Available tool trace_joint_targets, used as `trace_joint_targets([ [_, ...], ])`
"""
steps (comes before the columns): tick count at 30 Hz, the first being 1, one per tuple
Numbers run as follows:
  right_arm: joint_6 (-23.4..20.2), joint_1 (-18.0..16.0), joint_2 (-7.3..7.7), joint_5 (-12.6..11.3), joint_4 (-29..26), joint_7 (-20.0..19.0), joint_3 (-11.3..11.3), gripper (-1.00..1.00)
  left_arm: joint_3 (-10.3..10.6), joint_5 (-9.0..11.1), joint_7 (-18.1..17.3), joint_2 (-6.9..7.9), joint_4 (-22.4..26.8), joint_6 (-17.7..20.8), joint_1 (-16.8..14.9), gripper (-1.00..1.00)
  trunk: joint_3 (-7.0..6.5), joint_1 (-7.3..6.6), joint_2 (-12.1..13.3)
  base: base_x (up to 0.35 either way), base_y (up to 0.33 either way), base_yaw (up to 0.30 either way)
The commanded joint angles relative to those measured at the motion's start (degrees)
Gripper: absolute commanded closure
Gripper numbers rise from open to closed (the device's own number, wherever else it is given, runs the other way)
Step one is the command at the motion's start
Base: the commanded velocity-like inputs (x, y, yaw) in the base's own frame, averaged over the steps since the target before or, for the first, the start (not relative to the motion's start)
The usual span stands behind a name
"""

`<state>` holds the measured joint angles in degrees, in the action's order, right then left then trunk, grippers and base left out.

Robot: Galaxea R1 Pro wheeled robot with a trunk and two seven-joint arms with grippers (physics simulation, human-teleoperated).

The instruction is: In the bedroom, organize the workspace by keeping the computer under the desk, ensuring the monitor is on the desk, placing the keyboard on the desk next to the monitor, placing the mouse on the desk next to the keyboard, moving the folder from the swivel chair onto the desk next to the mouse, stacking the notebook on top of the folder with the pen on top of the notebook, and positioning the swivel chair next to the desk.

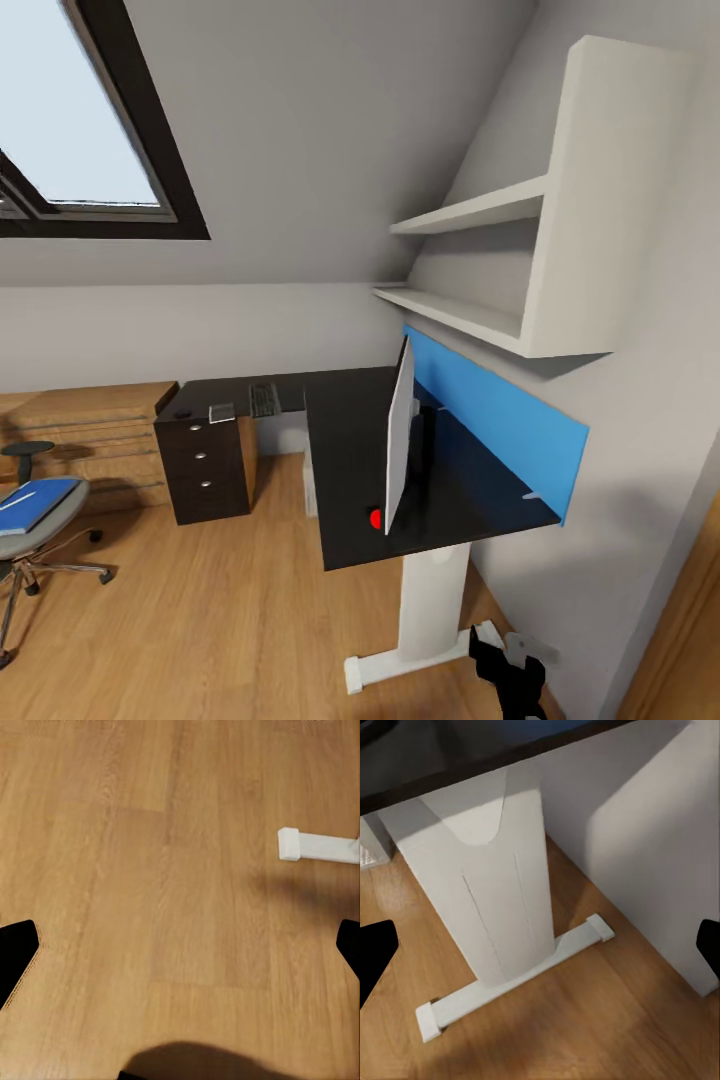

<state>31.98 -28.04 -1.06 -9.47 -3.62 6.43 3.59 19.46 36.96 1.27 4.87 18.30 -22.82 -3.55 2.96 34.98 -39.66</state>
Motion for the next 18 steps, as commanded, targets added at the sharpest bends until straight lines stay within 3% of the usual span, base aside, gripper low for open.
trace_joint_targets([
  [1,-0.45,-0.06,-0.04,0.09,-1.17,0.16,0.35,-1.0,0.48,0.47,0.13,0.03,0.02,-0.2,-0.05,-1.0,0.11,0.02,-0.09,0.0,0.214,0.0],
  [5,-5.3,-0.06,-0.07,0.29,-6.6,1.17,0.22,-1.0,0.51,0.44,0.13,-0.01,0.03,-0.2,-0.05,-1.0,0.11,0.02,-0.09,0.0,0.133,0.0],
  [11,-18.38,-0.04,-0.03,0.46,-19.78,3.65,0.04,-1.0,0.5,0.4,0.13,-0.03,0.04,-0.2,-0.05,-1.0,0.11,0.02,-0.09,0.0,0.036,0.0],
  [13,-25.83,-0.06,-0.11,0.48,-27.46,4.24,-0.15,-1.0,0.51,0.4,0.13,-0.03,0.05,-0.2,-0.05,-1.0,0.11,0.02,-0.09,0.0,0.01,0.0],
  [14,-27.41,-0.05,-0.18,0.51,-29.15,4.32,-0.33,-1.0,0.53,0.4,0.13,-0.03,0.04,-0.2,-0.05,-1.0,0.11,0.02,-0.09,0.0,0.006,0.0],
  [16,-30.04,-0.03,-0.5,0.63,-32.24,4.44,-1.08,-1.0,0.55,0.4,0.13,-0.04,0.05,-0.2,-0.05,-1.0,0.11,0.02,-0.09,0.0,0.005,0.0],
  [18,-32.5,-0.04,-1.1,1.2,-35.96,4.56,-3.54,-1.0,0.56,0.4,0.13,-0.04,0.06,-0.2,-0.05,-1.0,0.11,0.02,-0.09,0.0,0.002,0.0],
])
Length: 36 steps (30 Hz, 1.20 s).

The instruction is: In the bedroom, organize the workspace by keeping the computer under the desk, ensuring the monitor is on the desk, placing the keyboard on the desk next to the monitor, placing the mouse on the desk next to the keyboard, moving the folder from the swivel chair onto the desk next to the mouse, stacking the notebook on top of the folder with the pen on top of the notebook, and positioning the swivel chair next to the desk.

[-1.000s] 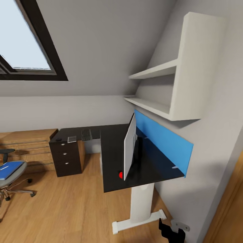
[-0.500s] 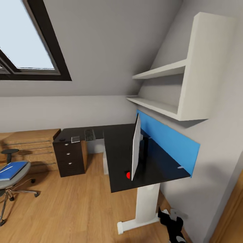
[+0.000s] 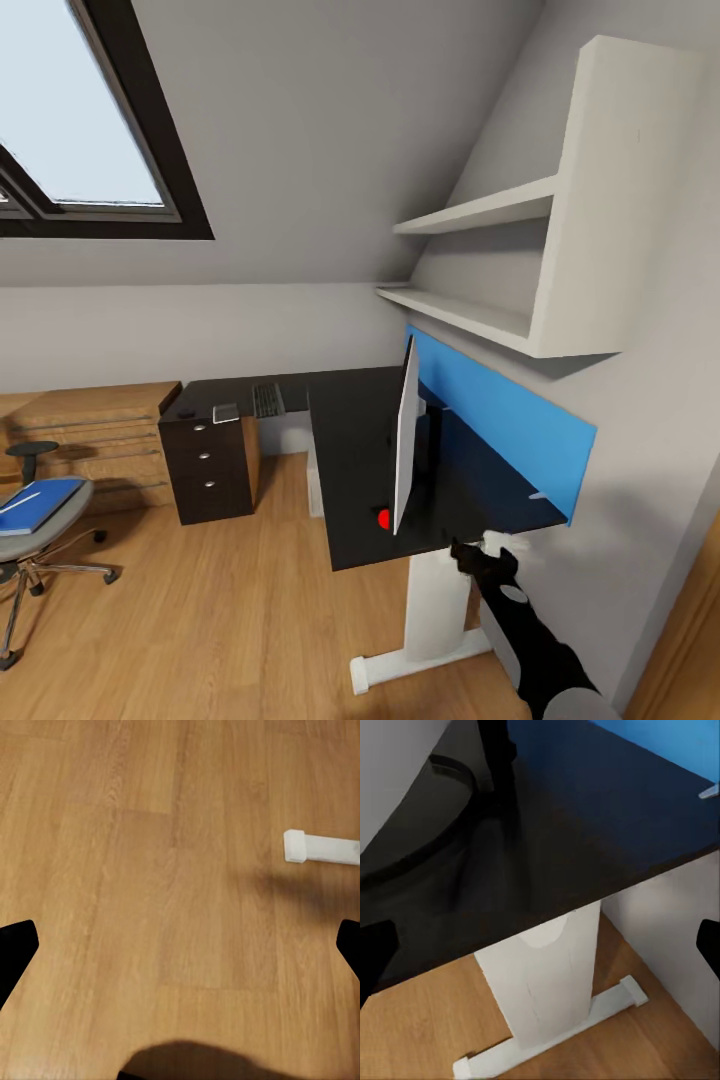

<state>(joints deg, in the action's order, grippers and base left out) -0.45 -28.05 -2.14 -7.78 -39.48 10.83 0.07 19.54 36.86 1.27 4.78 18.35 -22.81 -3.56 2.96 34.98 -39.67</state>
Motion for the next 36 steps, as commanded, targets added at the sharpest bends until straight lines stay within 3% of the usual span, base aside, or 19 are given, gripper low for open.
trace_joint_targets([
  [1,-0.58,-0.02,-0.17,-0.2,-1.08,0.2,-1.16,-1.0,0.5,0.5,0.13,0.05,0.0,-0.22,-0.05,-1.0,0.11,0.02,-0.08,0.0,0.002,0.0],
  [2,-1.32,-0.04,-0.38,0.42,-2.73,0.39,-3.65,-1.0,0.53,0.5,0.13,0.05,0.01,-0.22,-0.05,-1.0,0.11,0.02,-0.08,0.0,0.001,0.0],
  [6,-2.2,-0.04,-0.67,1.29,-6.34,1.87,-9.4,-1.0,0.7,0.5,0.13,0.03,0.02,-0.22,-0.05,-1.0,0.11,0.02,-0.08,0.0,0.0,0.0],
  [9,-2.52,-0.01,-0.7,1.43,-9.75,3.39,-12.0,-1.0,0.79,0.44,0.13,-0.01,0.02,-0.22,-0.05,-1.0,0.11,0.02,-0.08,0.0,0.0,0.0],
  [17,-2.77,0.01,-0.7,1.45,-13.2,4.21,-14.33,-1.0,0.84,0.4,0.13,-0.17,0.02,-0.22,-0.05,-1.0,0.11,0.02,-0.08,0.0,0.0,0.0],
  [25,-4.35,0.01,-0.67,1.29,-18.34,4.35,-21.08,-1.0,0.89,0.24,0.13,-0.21,0.02,-0.27,-0.05,-1.0,0.11,0.02,-0.08,0.0,0.0,0.0],
  [36,-4.67,0.56,-0.62,0.87,-18.76,4.25,-21.58,-1.0,0.93,0.16,0.13,-0.21,0.02,-0.25,-0.05,-1.0,0.11,0.02,-0.08,0.0,0.0,0.0],
])
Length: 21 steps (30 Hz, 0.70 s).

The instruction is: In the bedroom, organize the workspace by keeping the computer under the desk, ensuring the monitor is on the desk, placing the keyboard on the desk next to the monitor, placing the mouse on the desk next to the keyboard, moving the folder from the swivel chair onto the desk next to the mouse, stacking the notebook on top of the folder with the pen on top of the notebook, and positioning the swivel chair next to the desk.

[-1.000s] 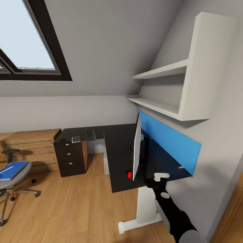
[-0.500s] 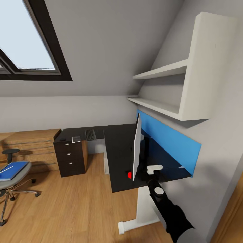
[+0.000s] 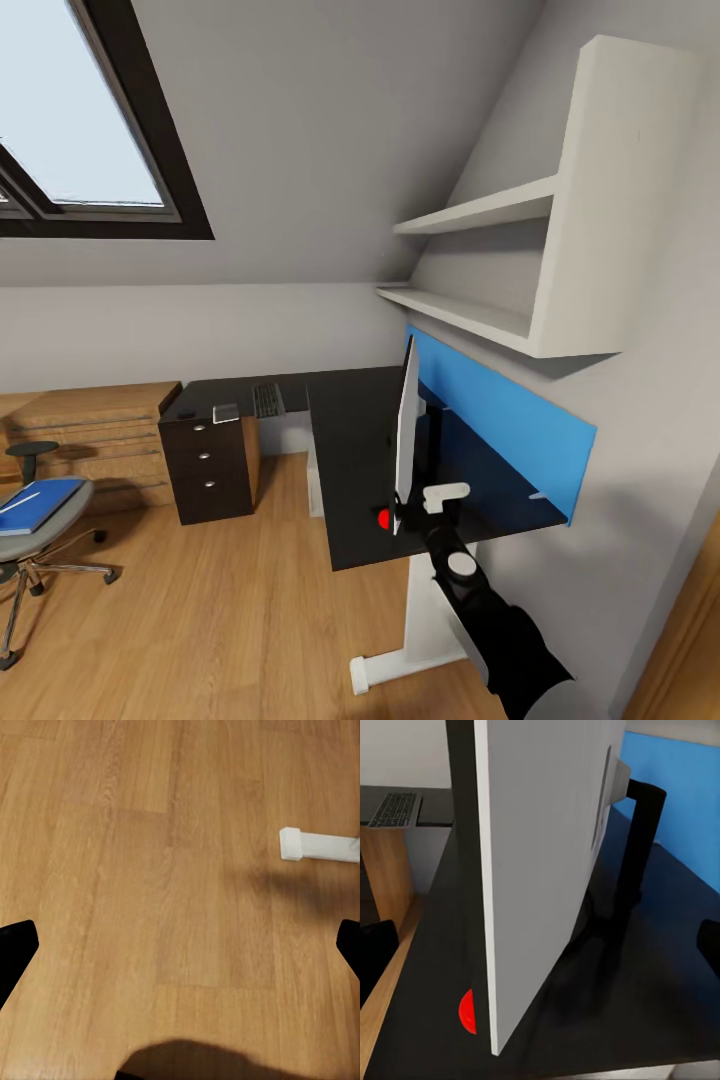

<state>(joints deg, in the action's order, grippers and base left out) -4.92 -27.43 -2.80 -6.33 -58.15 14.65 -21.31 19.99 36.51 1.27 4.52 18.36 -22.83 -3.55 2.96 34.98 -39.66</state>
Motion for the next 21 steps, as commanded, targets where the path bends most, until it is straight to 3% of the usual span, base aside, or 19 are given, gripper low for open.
trace_joint_targets([
  [1,-0.19,0.01,0.04,-0.59,-0.07,0.42,-0.2,-1.0,0.48,0.5,0.13,0.05,0.01,-0.22,-0.05,-1.0,0.11,0.02,-0.09,0.0,0.0,0.0],
  [15,0.23,0.77,0.03,-0.68,-0.03,0.38,-0.28,-1.0,0.45,0.53,0.13,0.05,0.01,-0.25,-0.05,-1.0,0.11,0.02,-0.09,0.0,0.0,0.0],
  [21,2.8,1.21,-0.01,-0.64,0.02,0.52,-0.26,-1.0,0.41,0.57,0.13,0.05,0.01,-0.34,-0.05,-1.0,0.11,0.02,-0.09,0.051,0.027,0.0],
])
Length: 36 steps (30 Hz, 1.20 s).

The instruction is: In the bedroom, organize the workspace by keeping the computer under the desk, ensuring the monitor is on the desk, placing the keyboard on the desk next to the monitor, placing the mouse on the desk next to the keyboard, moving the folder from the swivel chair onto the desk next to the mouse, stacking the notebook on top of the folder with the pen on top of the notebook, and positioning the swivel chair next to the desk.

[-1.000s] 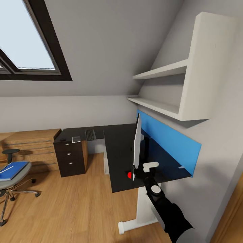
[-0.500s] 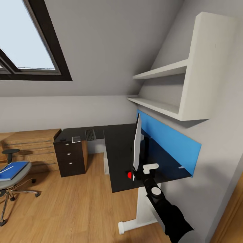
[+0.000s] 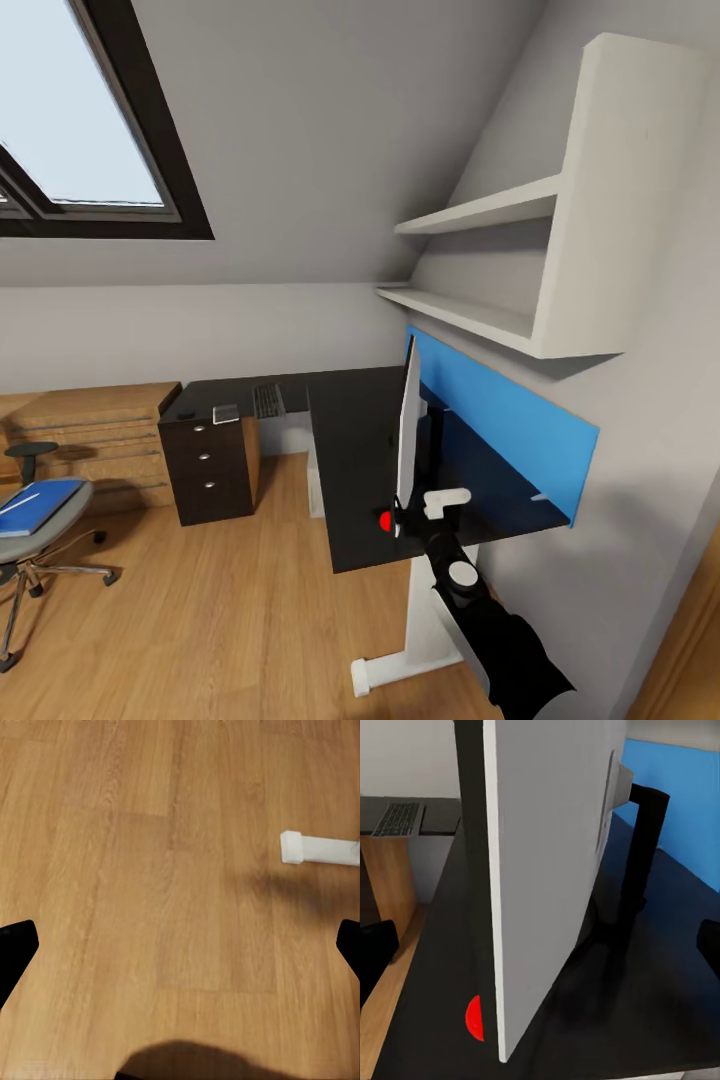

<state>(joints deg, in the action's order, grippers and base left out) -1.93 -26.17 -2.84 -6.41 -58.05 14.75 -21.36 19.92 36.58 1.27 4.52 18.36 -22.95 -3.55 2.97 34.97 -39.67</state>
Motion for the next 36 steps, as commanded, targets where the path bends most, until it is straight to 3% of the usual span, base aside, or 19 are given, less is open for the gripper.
trace_joint_targets([
  [1,0.22,-0.04,0.03,-0.55,-0.08,0.44,-0.19,-1.0,0.48,0.5,0.13,0.05,0.01,-0.23,-0.05,-1.0,0.1,0.03,-0.08,0.159,0.099,0.0],
  [36,1.89,0.15,0.2,-0.45,0.04,0.66,-0.02,-1.0,0.56,0.59,0.13,0.05,0.01,-0.18,-0.05,-1.0,0.1,0.03,-0.08,0.041,0.066,0.0],
])
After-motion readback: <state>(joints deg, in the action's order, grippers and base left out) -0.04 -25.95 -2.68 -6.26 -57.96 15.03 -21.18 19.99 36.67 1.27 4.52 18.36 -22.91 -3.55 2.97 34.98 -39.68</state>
